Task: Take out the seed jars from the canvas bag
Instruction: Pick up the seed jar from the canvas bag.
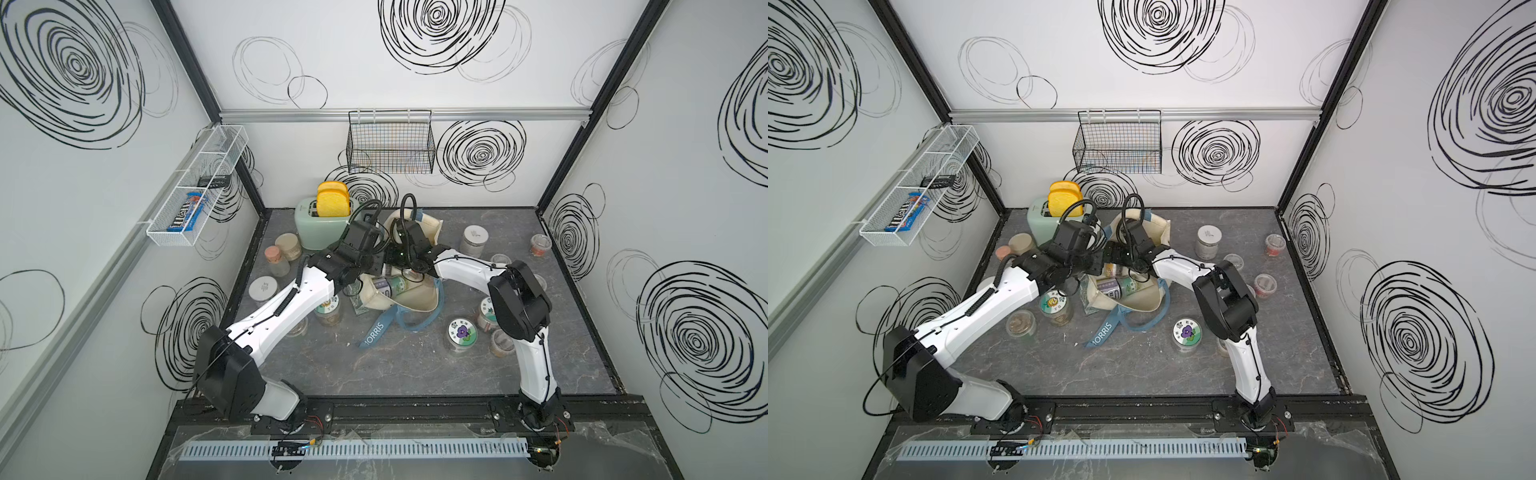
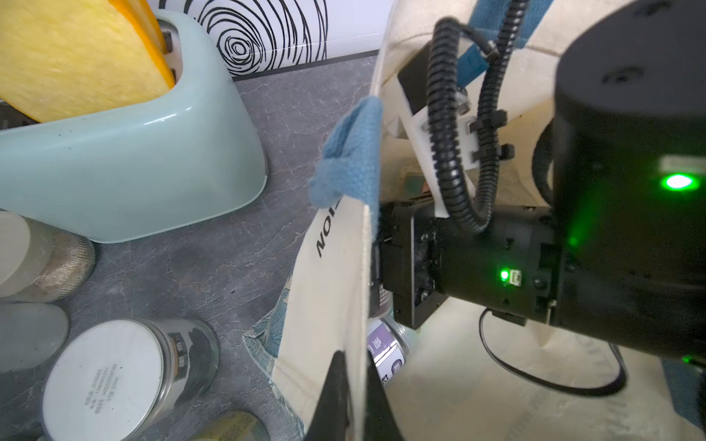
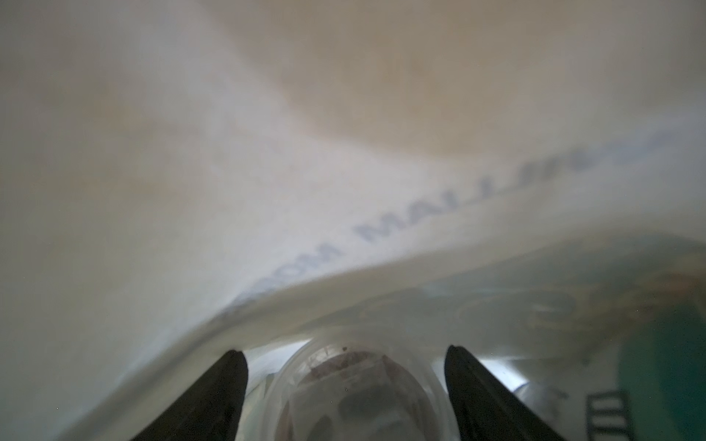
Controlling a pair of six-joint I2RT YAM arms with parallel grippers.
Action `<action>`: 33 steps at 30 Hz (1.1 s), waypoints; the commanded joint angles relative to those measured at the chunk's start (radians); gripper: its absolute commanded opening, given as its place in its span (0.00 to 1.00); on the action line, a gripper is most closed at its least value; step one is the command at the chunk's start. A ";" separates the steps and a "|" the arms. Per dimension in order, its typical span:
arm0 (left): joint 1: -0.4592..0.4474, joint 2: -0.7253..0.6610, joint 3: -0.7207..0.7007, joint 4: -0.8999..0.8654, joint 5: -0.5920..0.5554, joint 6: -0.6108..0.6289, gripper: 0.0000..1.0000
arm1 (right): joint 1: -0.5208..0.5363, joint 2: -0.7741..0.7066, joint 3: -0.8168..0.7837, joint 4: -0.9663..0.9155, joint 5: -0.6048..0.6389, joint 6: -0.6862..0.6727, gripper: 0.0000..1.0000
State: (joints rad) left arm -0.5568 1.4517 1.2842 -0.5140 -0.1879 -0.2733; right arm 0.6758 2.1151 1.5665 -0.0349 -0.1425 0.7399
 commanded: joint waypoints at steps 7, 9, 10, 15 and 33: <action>-0.022 -0.122 -0.039 0.195 -0.025 0.029 0.00 | 0.013 0.049 -0.034 -0.204 0.146 -0.019 0.78; -0.022 -0.133 -0.051 0.203 -0.032 0.032 0.00 | 0.011 0.034 -0.037 -0.189 0.142 -0.025 0.76; -0.022 -0.137 -0.055 0.206 -0.034 0.035 0.00 | 0.011 0.024 -0.039 -0.181 0.142 -0.024 0.75; -0.022 -0.150 -0.077 0.221 -0.042 0.044 0.00 | 0.004 -0.054 -0.055 -0.103 0.116 -0.031 0.69; 0.007 -0.148 -0.108 0.278 -0.088 0.078 0.00 | -0.030 -0.410 -0.229 0.122 0.051 -0.072 0.60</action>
State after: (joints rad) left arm -0.5629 1.3331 1.1683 -0.3851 -0.2470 -0.2188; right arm 0.6430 1.7931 1.3724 0.0002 -0.0887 0.6991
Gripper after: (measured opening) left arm 0.083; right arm 0.695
